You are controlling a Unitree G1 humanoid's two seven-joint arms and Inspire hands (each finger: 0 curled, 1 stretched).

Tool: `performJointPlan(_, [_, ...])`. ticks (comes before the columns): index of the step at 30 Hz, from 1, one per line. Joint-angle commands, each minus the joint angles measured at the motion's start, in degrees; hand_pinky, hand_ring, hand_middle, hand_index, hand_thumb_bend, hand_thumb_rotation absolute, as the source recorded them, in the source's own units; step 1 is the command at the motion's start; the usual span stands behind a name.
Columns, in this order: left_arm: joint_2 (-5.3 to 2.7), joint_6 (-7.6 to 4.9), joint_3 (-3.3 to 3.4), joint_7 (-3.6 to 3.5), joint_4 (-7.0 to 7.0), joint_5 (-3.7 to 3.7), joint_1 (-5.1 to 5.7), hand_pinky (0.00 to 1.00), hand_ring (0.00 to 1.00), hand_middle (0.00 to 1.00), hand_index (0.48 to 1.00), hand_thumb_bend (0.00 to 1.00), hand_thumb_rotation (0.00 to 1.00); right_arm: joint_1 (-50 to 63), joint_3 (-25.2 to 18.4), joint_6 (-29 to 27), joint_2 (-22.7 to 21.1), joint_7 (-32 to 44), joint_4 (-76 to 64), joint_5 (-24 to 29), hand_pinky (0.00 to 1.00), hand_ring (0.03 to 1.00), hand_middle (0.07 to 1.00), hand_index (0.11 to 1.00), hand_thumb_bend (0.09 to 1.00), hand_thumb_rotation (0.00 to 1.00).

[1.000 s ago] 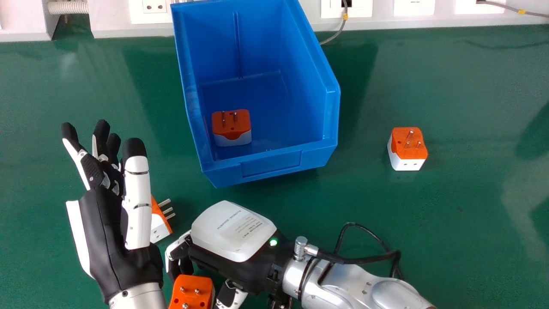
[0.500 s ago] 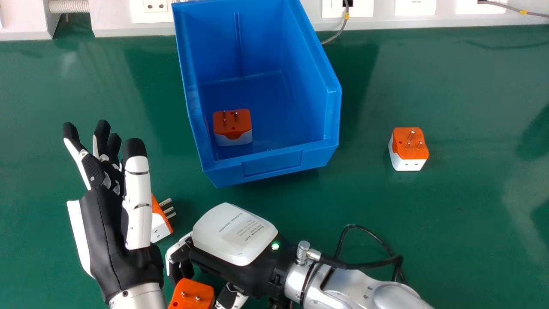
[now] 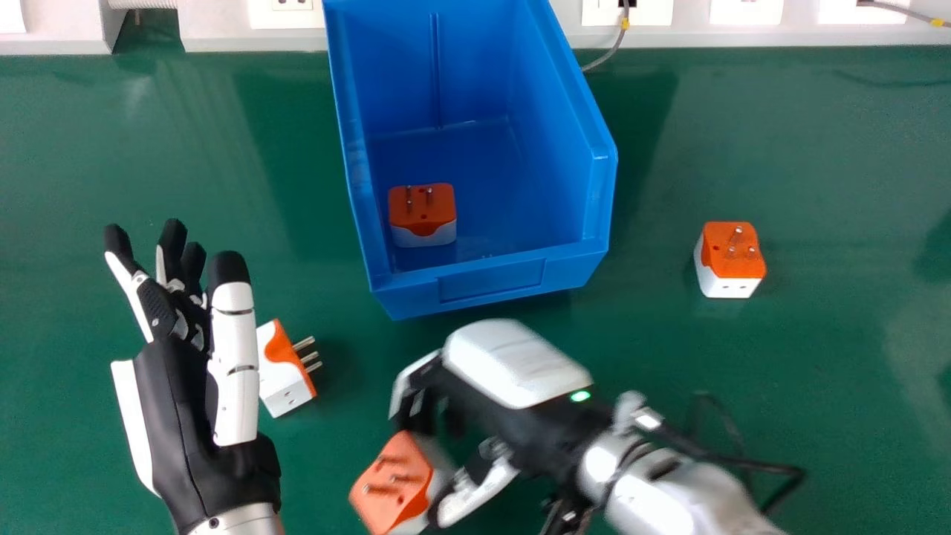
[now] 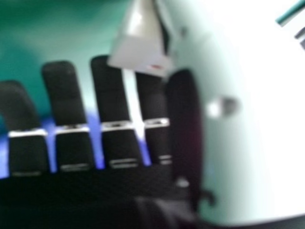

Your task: Pick all objects and put in blue box

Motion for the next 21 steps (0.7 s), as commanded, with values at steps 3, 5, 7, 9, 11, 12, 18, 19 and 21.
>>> performJointPlan(3, [-4.41, -1.1, -0.19, -0.07, -1.31, 0.44, -0.44, 0.93, 0.97, 0.97, 0.962, 0.55, 0.69, 3.13, -6.21, -1.15, -0.96, -4.22, -8.25, 2.08, 0.34, 0.435, 0.475, 0.51, 0.501, 0.0])
performJointPlan(5, [-4.47, -1.08, -0.08, 0.02, -1.25, 0.71, -0.46, 0.93, 0.96, 0.97, 0.96, 0.54, 0.69, 4.39, -8.38, -3.05, -0.7, -8.54, -9.21, 1.9, 0.38, 0.438, 0.474, 0.503, 0.501, 0.0])
performJointPlan(7, [-4.48, -0.98, -0.03, 0.08, -1.25, 0.98, -0.45, 0.93, 0.96, 0.97, 0.959, 0.54, 0.69, 5.2, -9.87, -5.22, 0.19, -13.99, -9.06, 1.14, 0.39, 0.436, 0.472, 0.502, 0.501, 0.0])
performJointPlan(9, [-4.49, -0.84, -0.06, 0.12, -1.33, 1.17, -0.43, 0.92, 0.96, 0.97, 0.958, 0.54, 0.7, 5.81, -11.02, -6.87, 1.12, -18.2, -8.84, 1.09, 0.36, 0.429, 0.461, 0.509, 0.5, 0.0])
performJointPlan(11, [-4.48, -0.67, -0.11, 0.08, -1.45, 1.22, -0.41, 0.93, 0.96, 0.97, 0.96, 0.54, 0.7, 6.36, -11.87, -7.78, 2.11, -20.86, -9.05, 1.44, 0.36, 0.431, 0.468, 0.504, 0.5, 0.0])
performJointPlan(12, [-4.48, -0.48, -0.13, 0.11, -1.54, 1.26, -0.4, 0.93, 0.97, 0.97, 0.96, 0.54, 0.71, 6.48, -12.19, -8.28, 2.64, -22.49, -9.02, 1.21, 0.35, 0.438, 0.475, 0.499, 0.5, 0.0])
performJointPlan(18, [-4.48, -0.11, -0.21, 0.19, -1.59, 1.54, -0.59, 0.93, 0.97, 0.97, 0.961, 0.53, 0.72, 4.23, -12.92, -13.12, 5.77, -33.79, -5.54, -1.2, 0.33, 0.439, 0.499, 0.493, 0.499, 0.0])
performJointPlan(19, [-4.44, -0.1, -0.21, 0.09, -1.59, 1.39, -0.64, 0.93, 0.97, 0.97, 0.962, 0.54, 0.72, 3.2, -13.02, -14.06, 6.31, -35.37, -4.57, -1.28, 0.32, 0.437, 0.499, 0.498, 0.499, 0.0])
performJointPlan(21, [-4.56, 0.1, -0.2, 0.07, -1.65, 1.02, -0.82, 0.93, 0.97, 0.97, 0.962, 0.54, 0.71, 0.55, -13.19, -14.96, 7.43, -37.64, -2.33, -1.54, 0.32, 0.439, 0.5, 0.5, 0.499, 0.0])
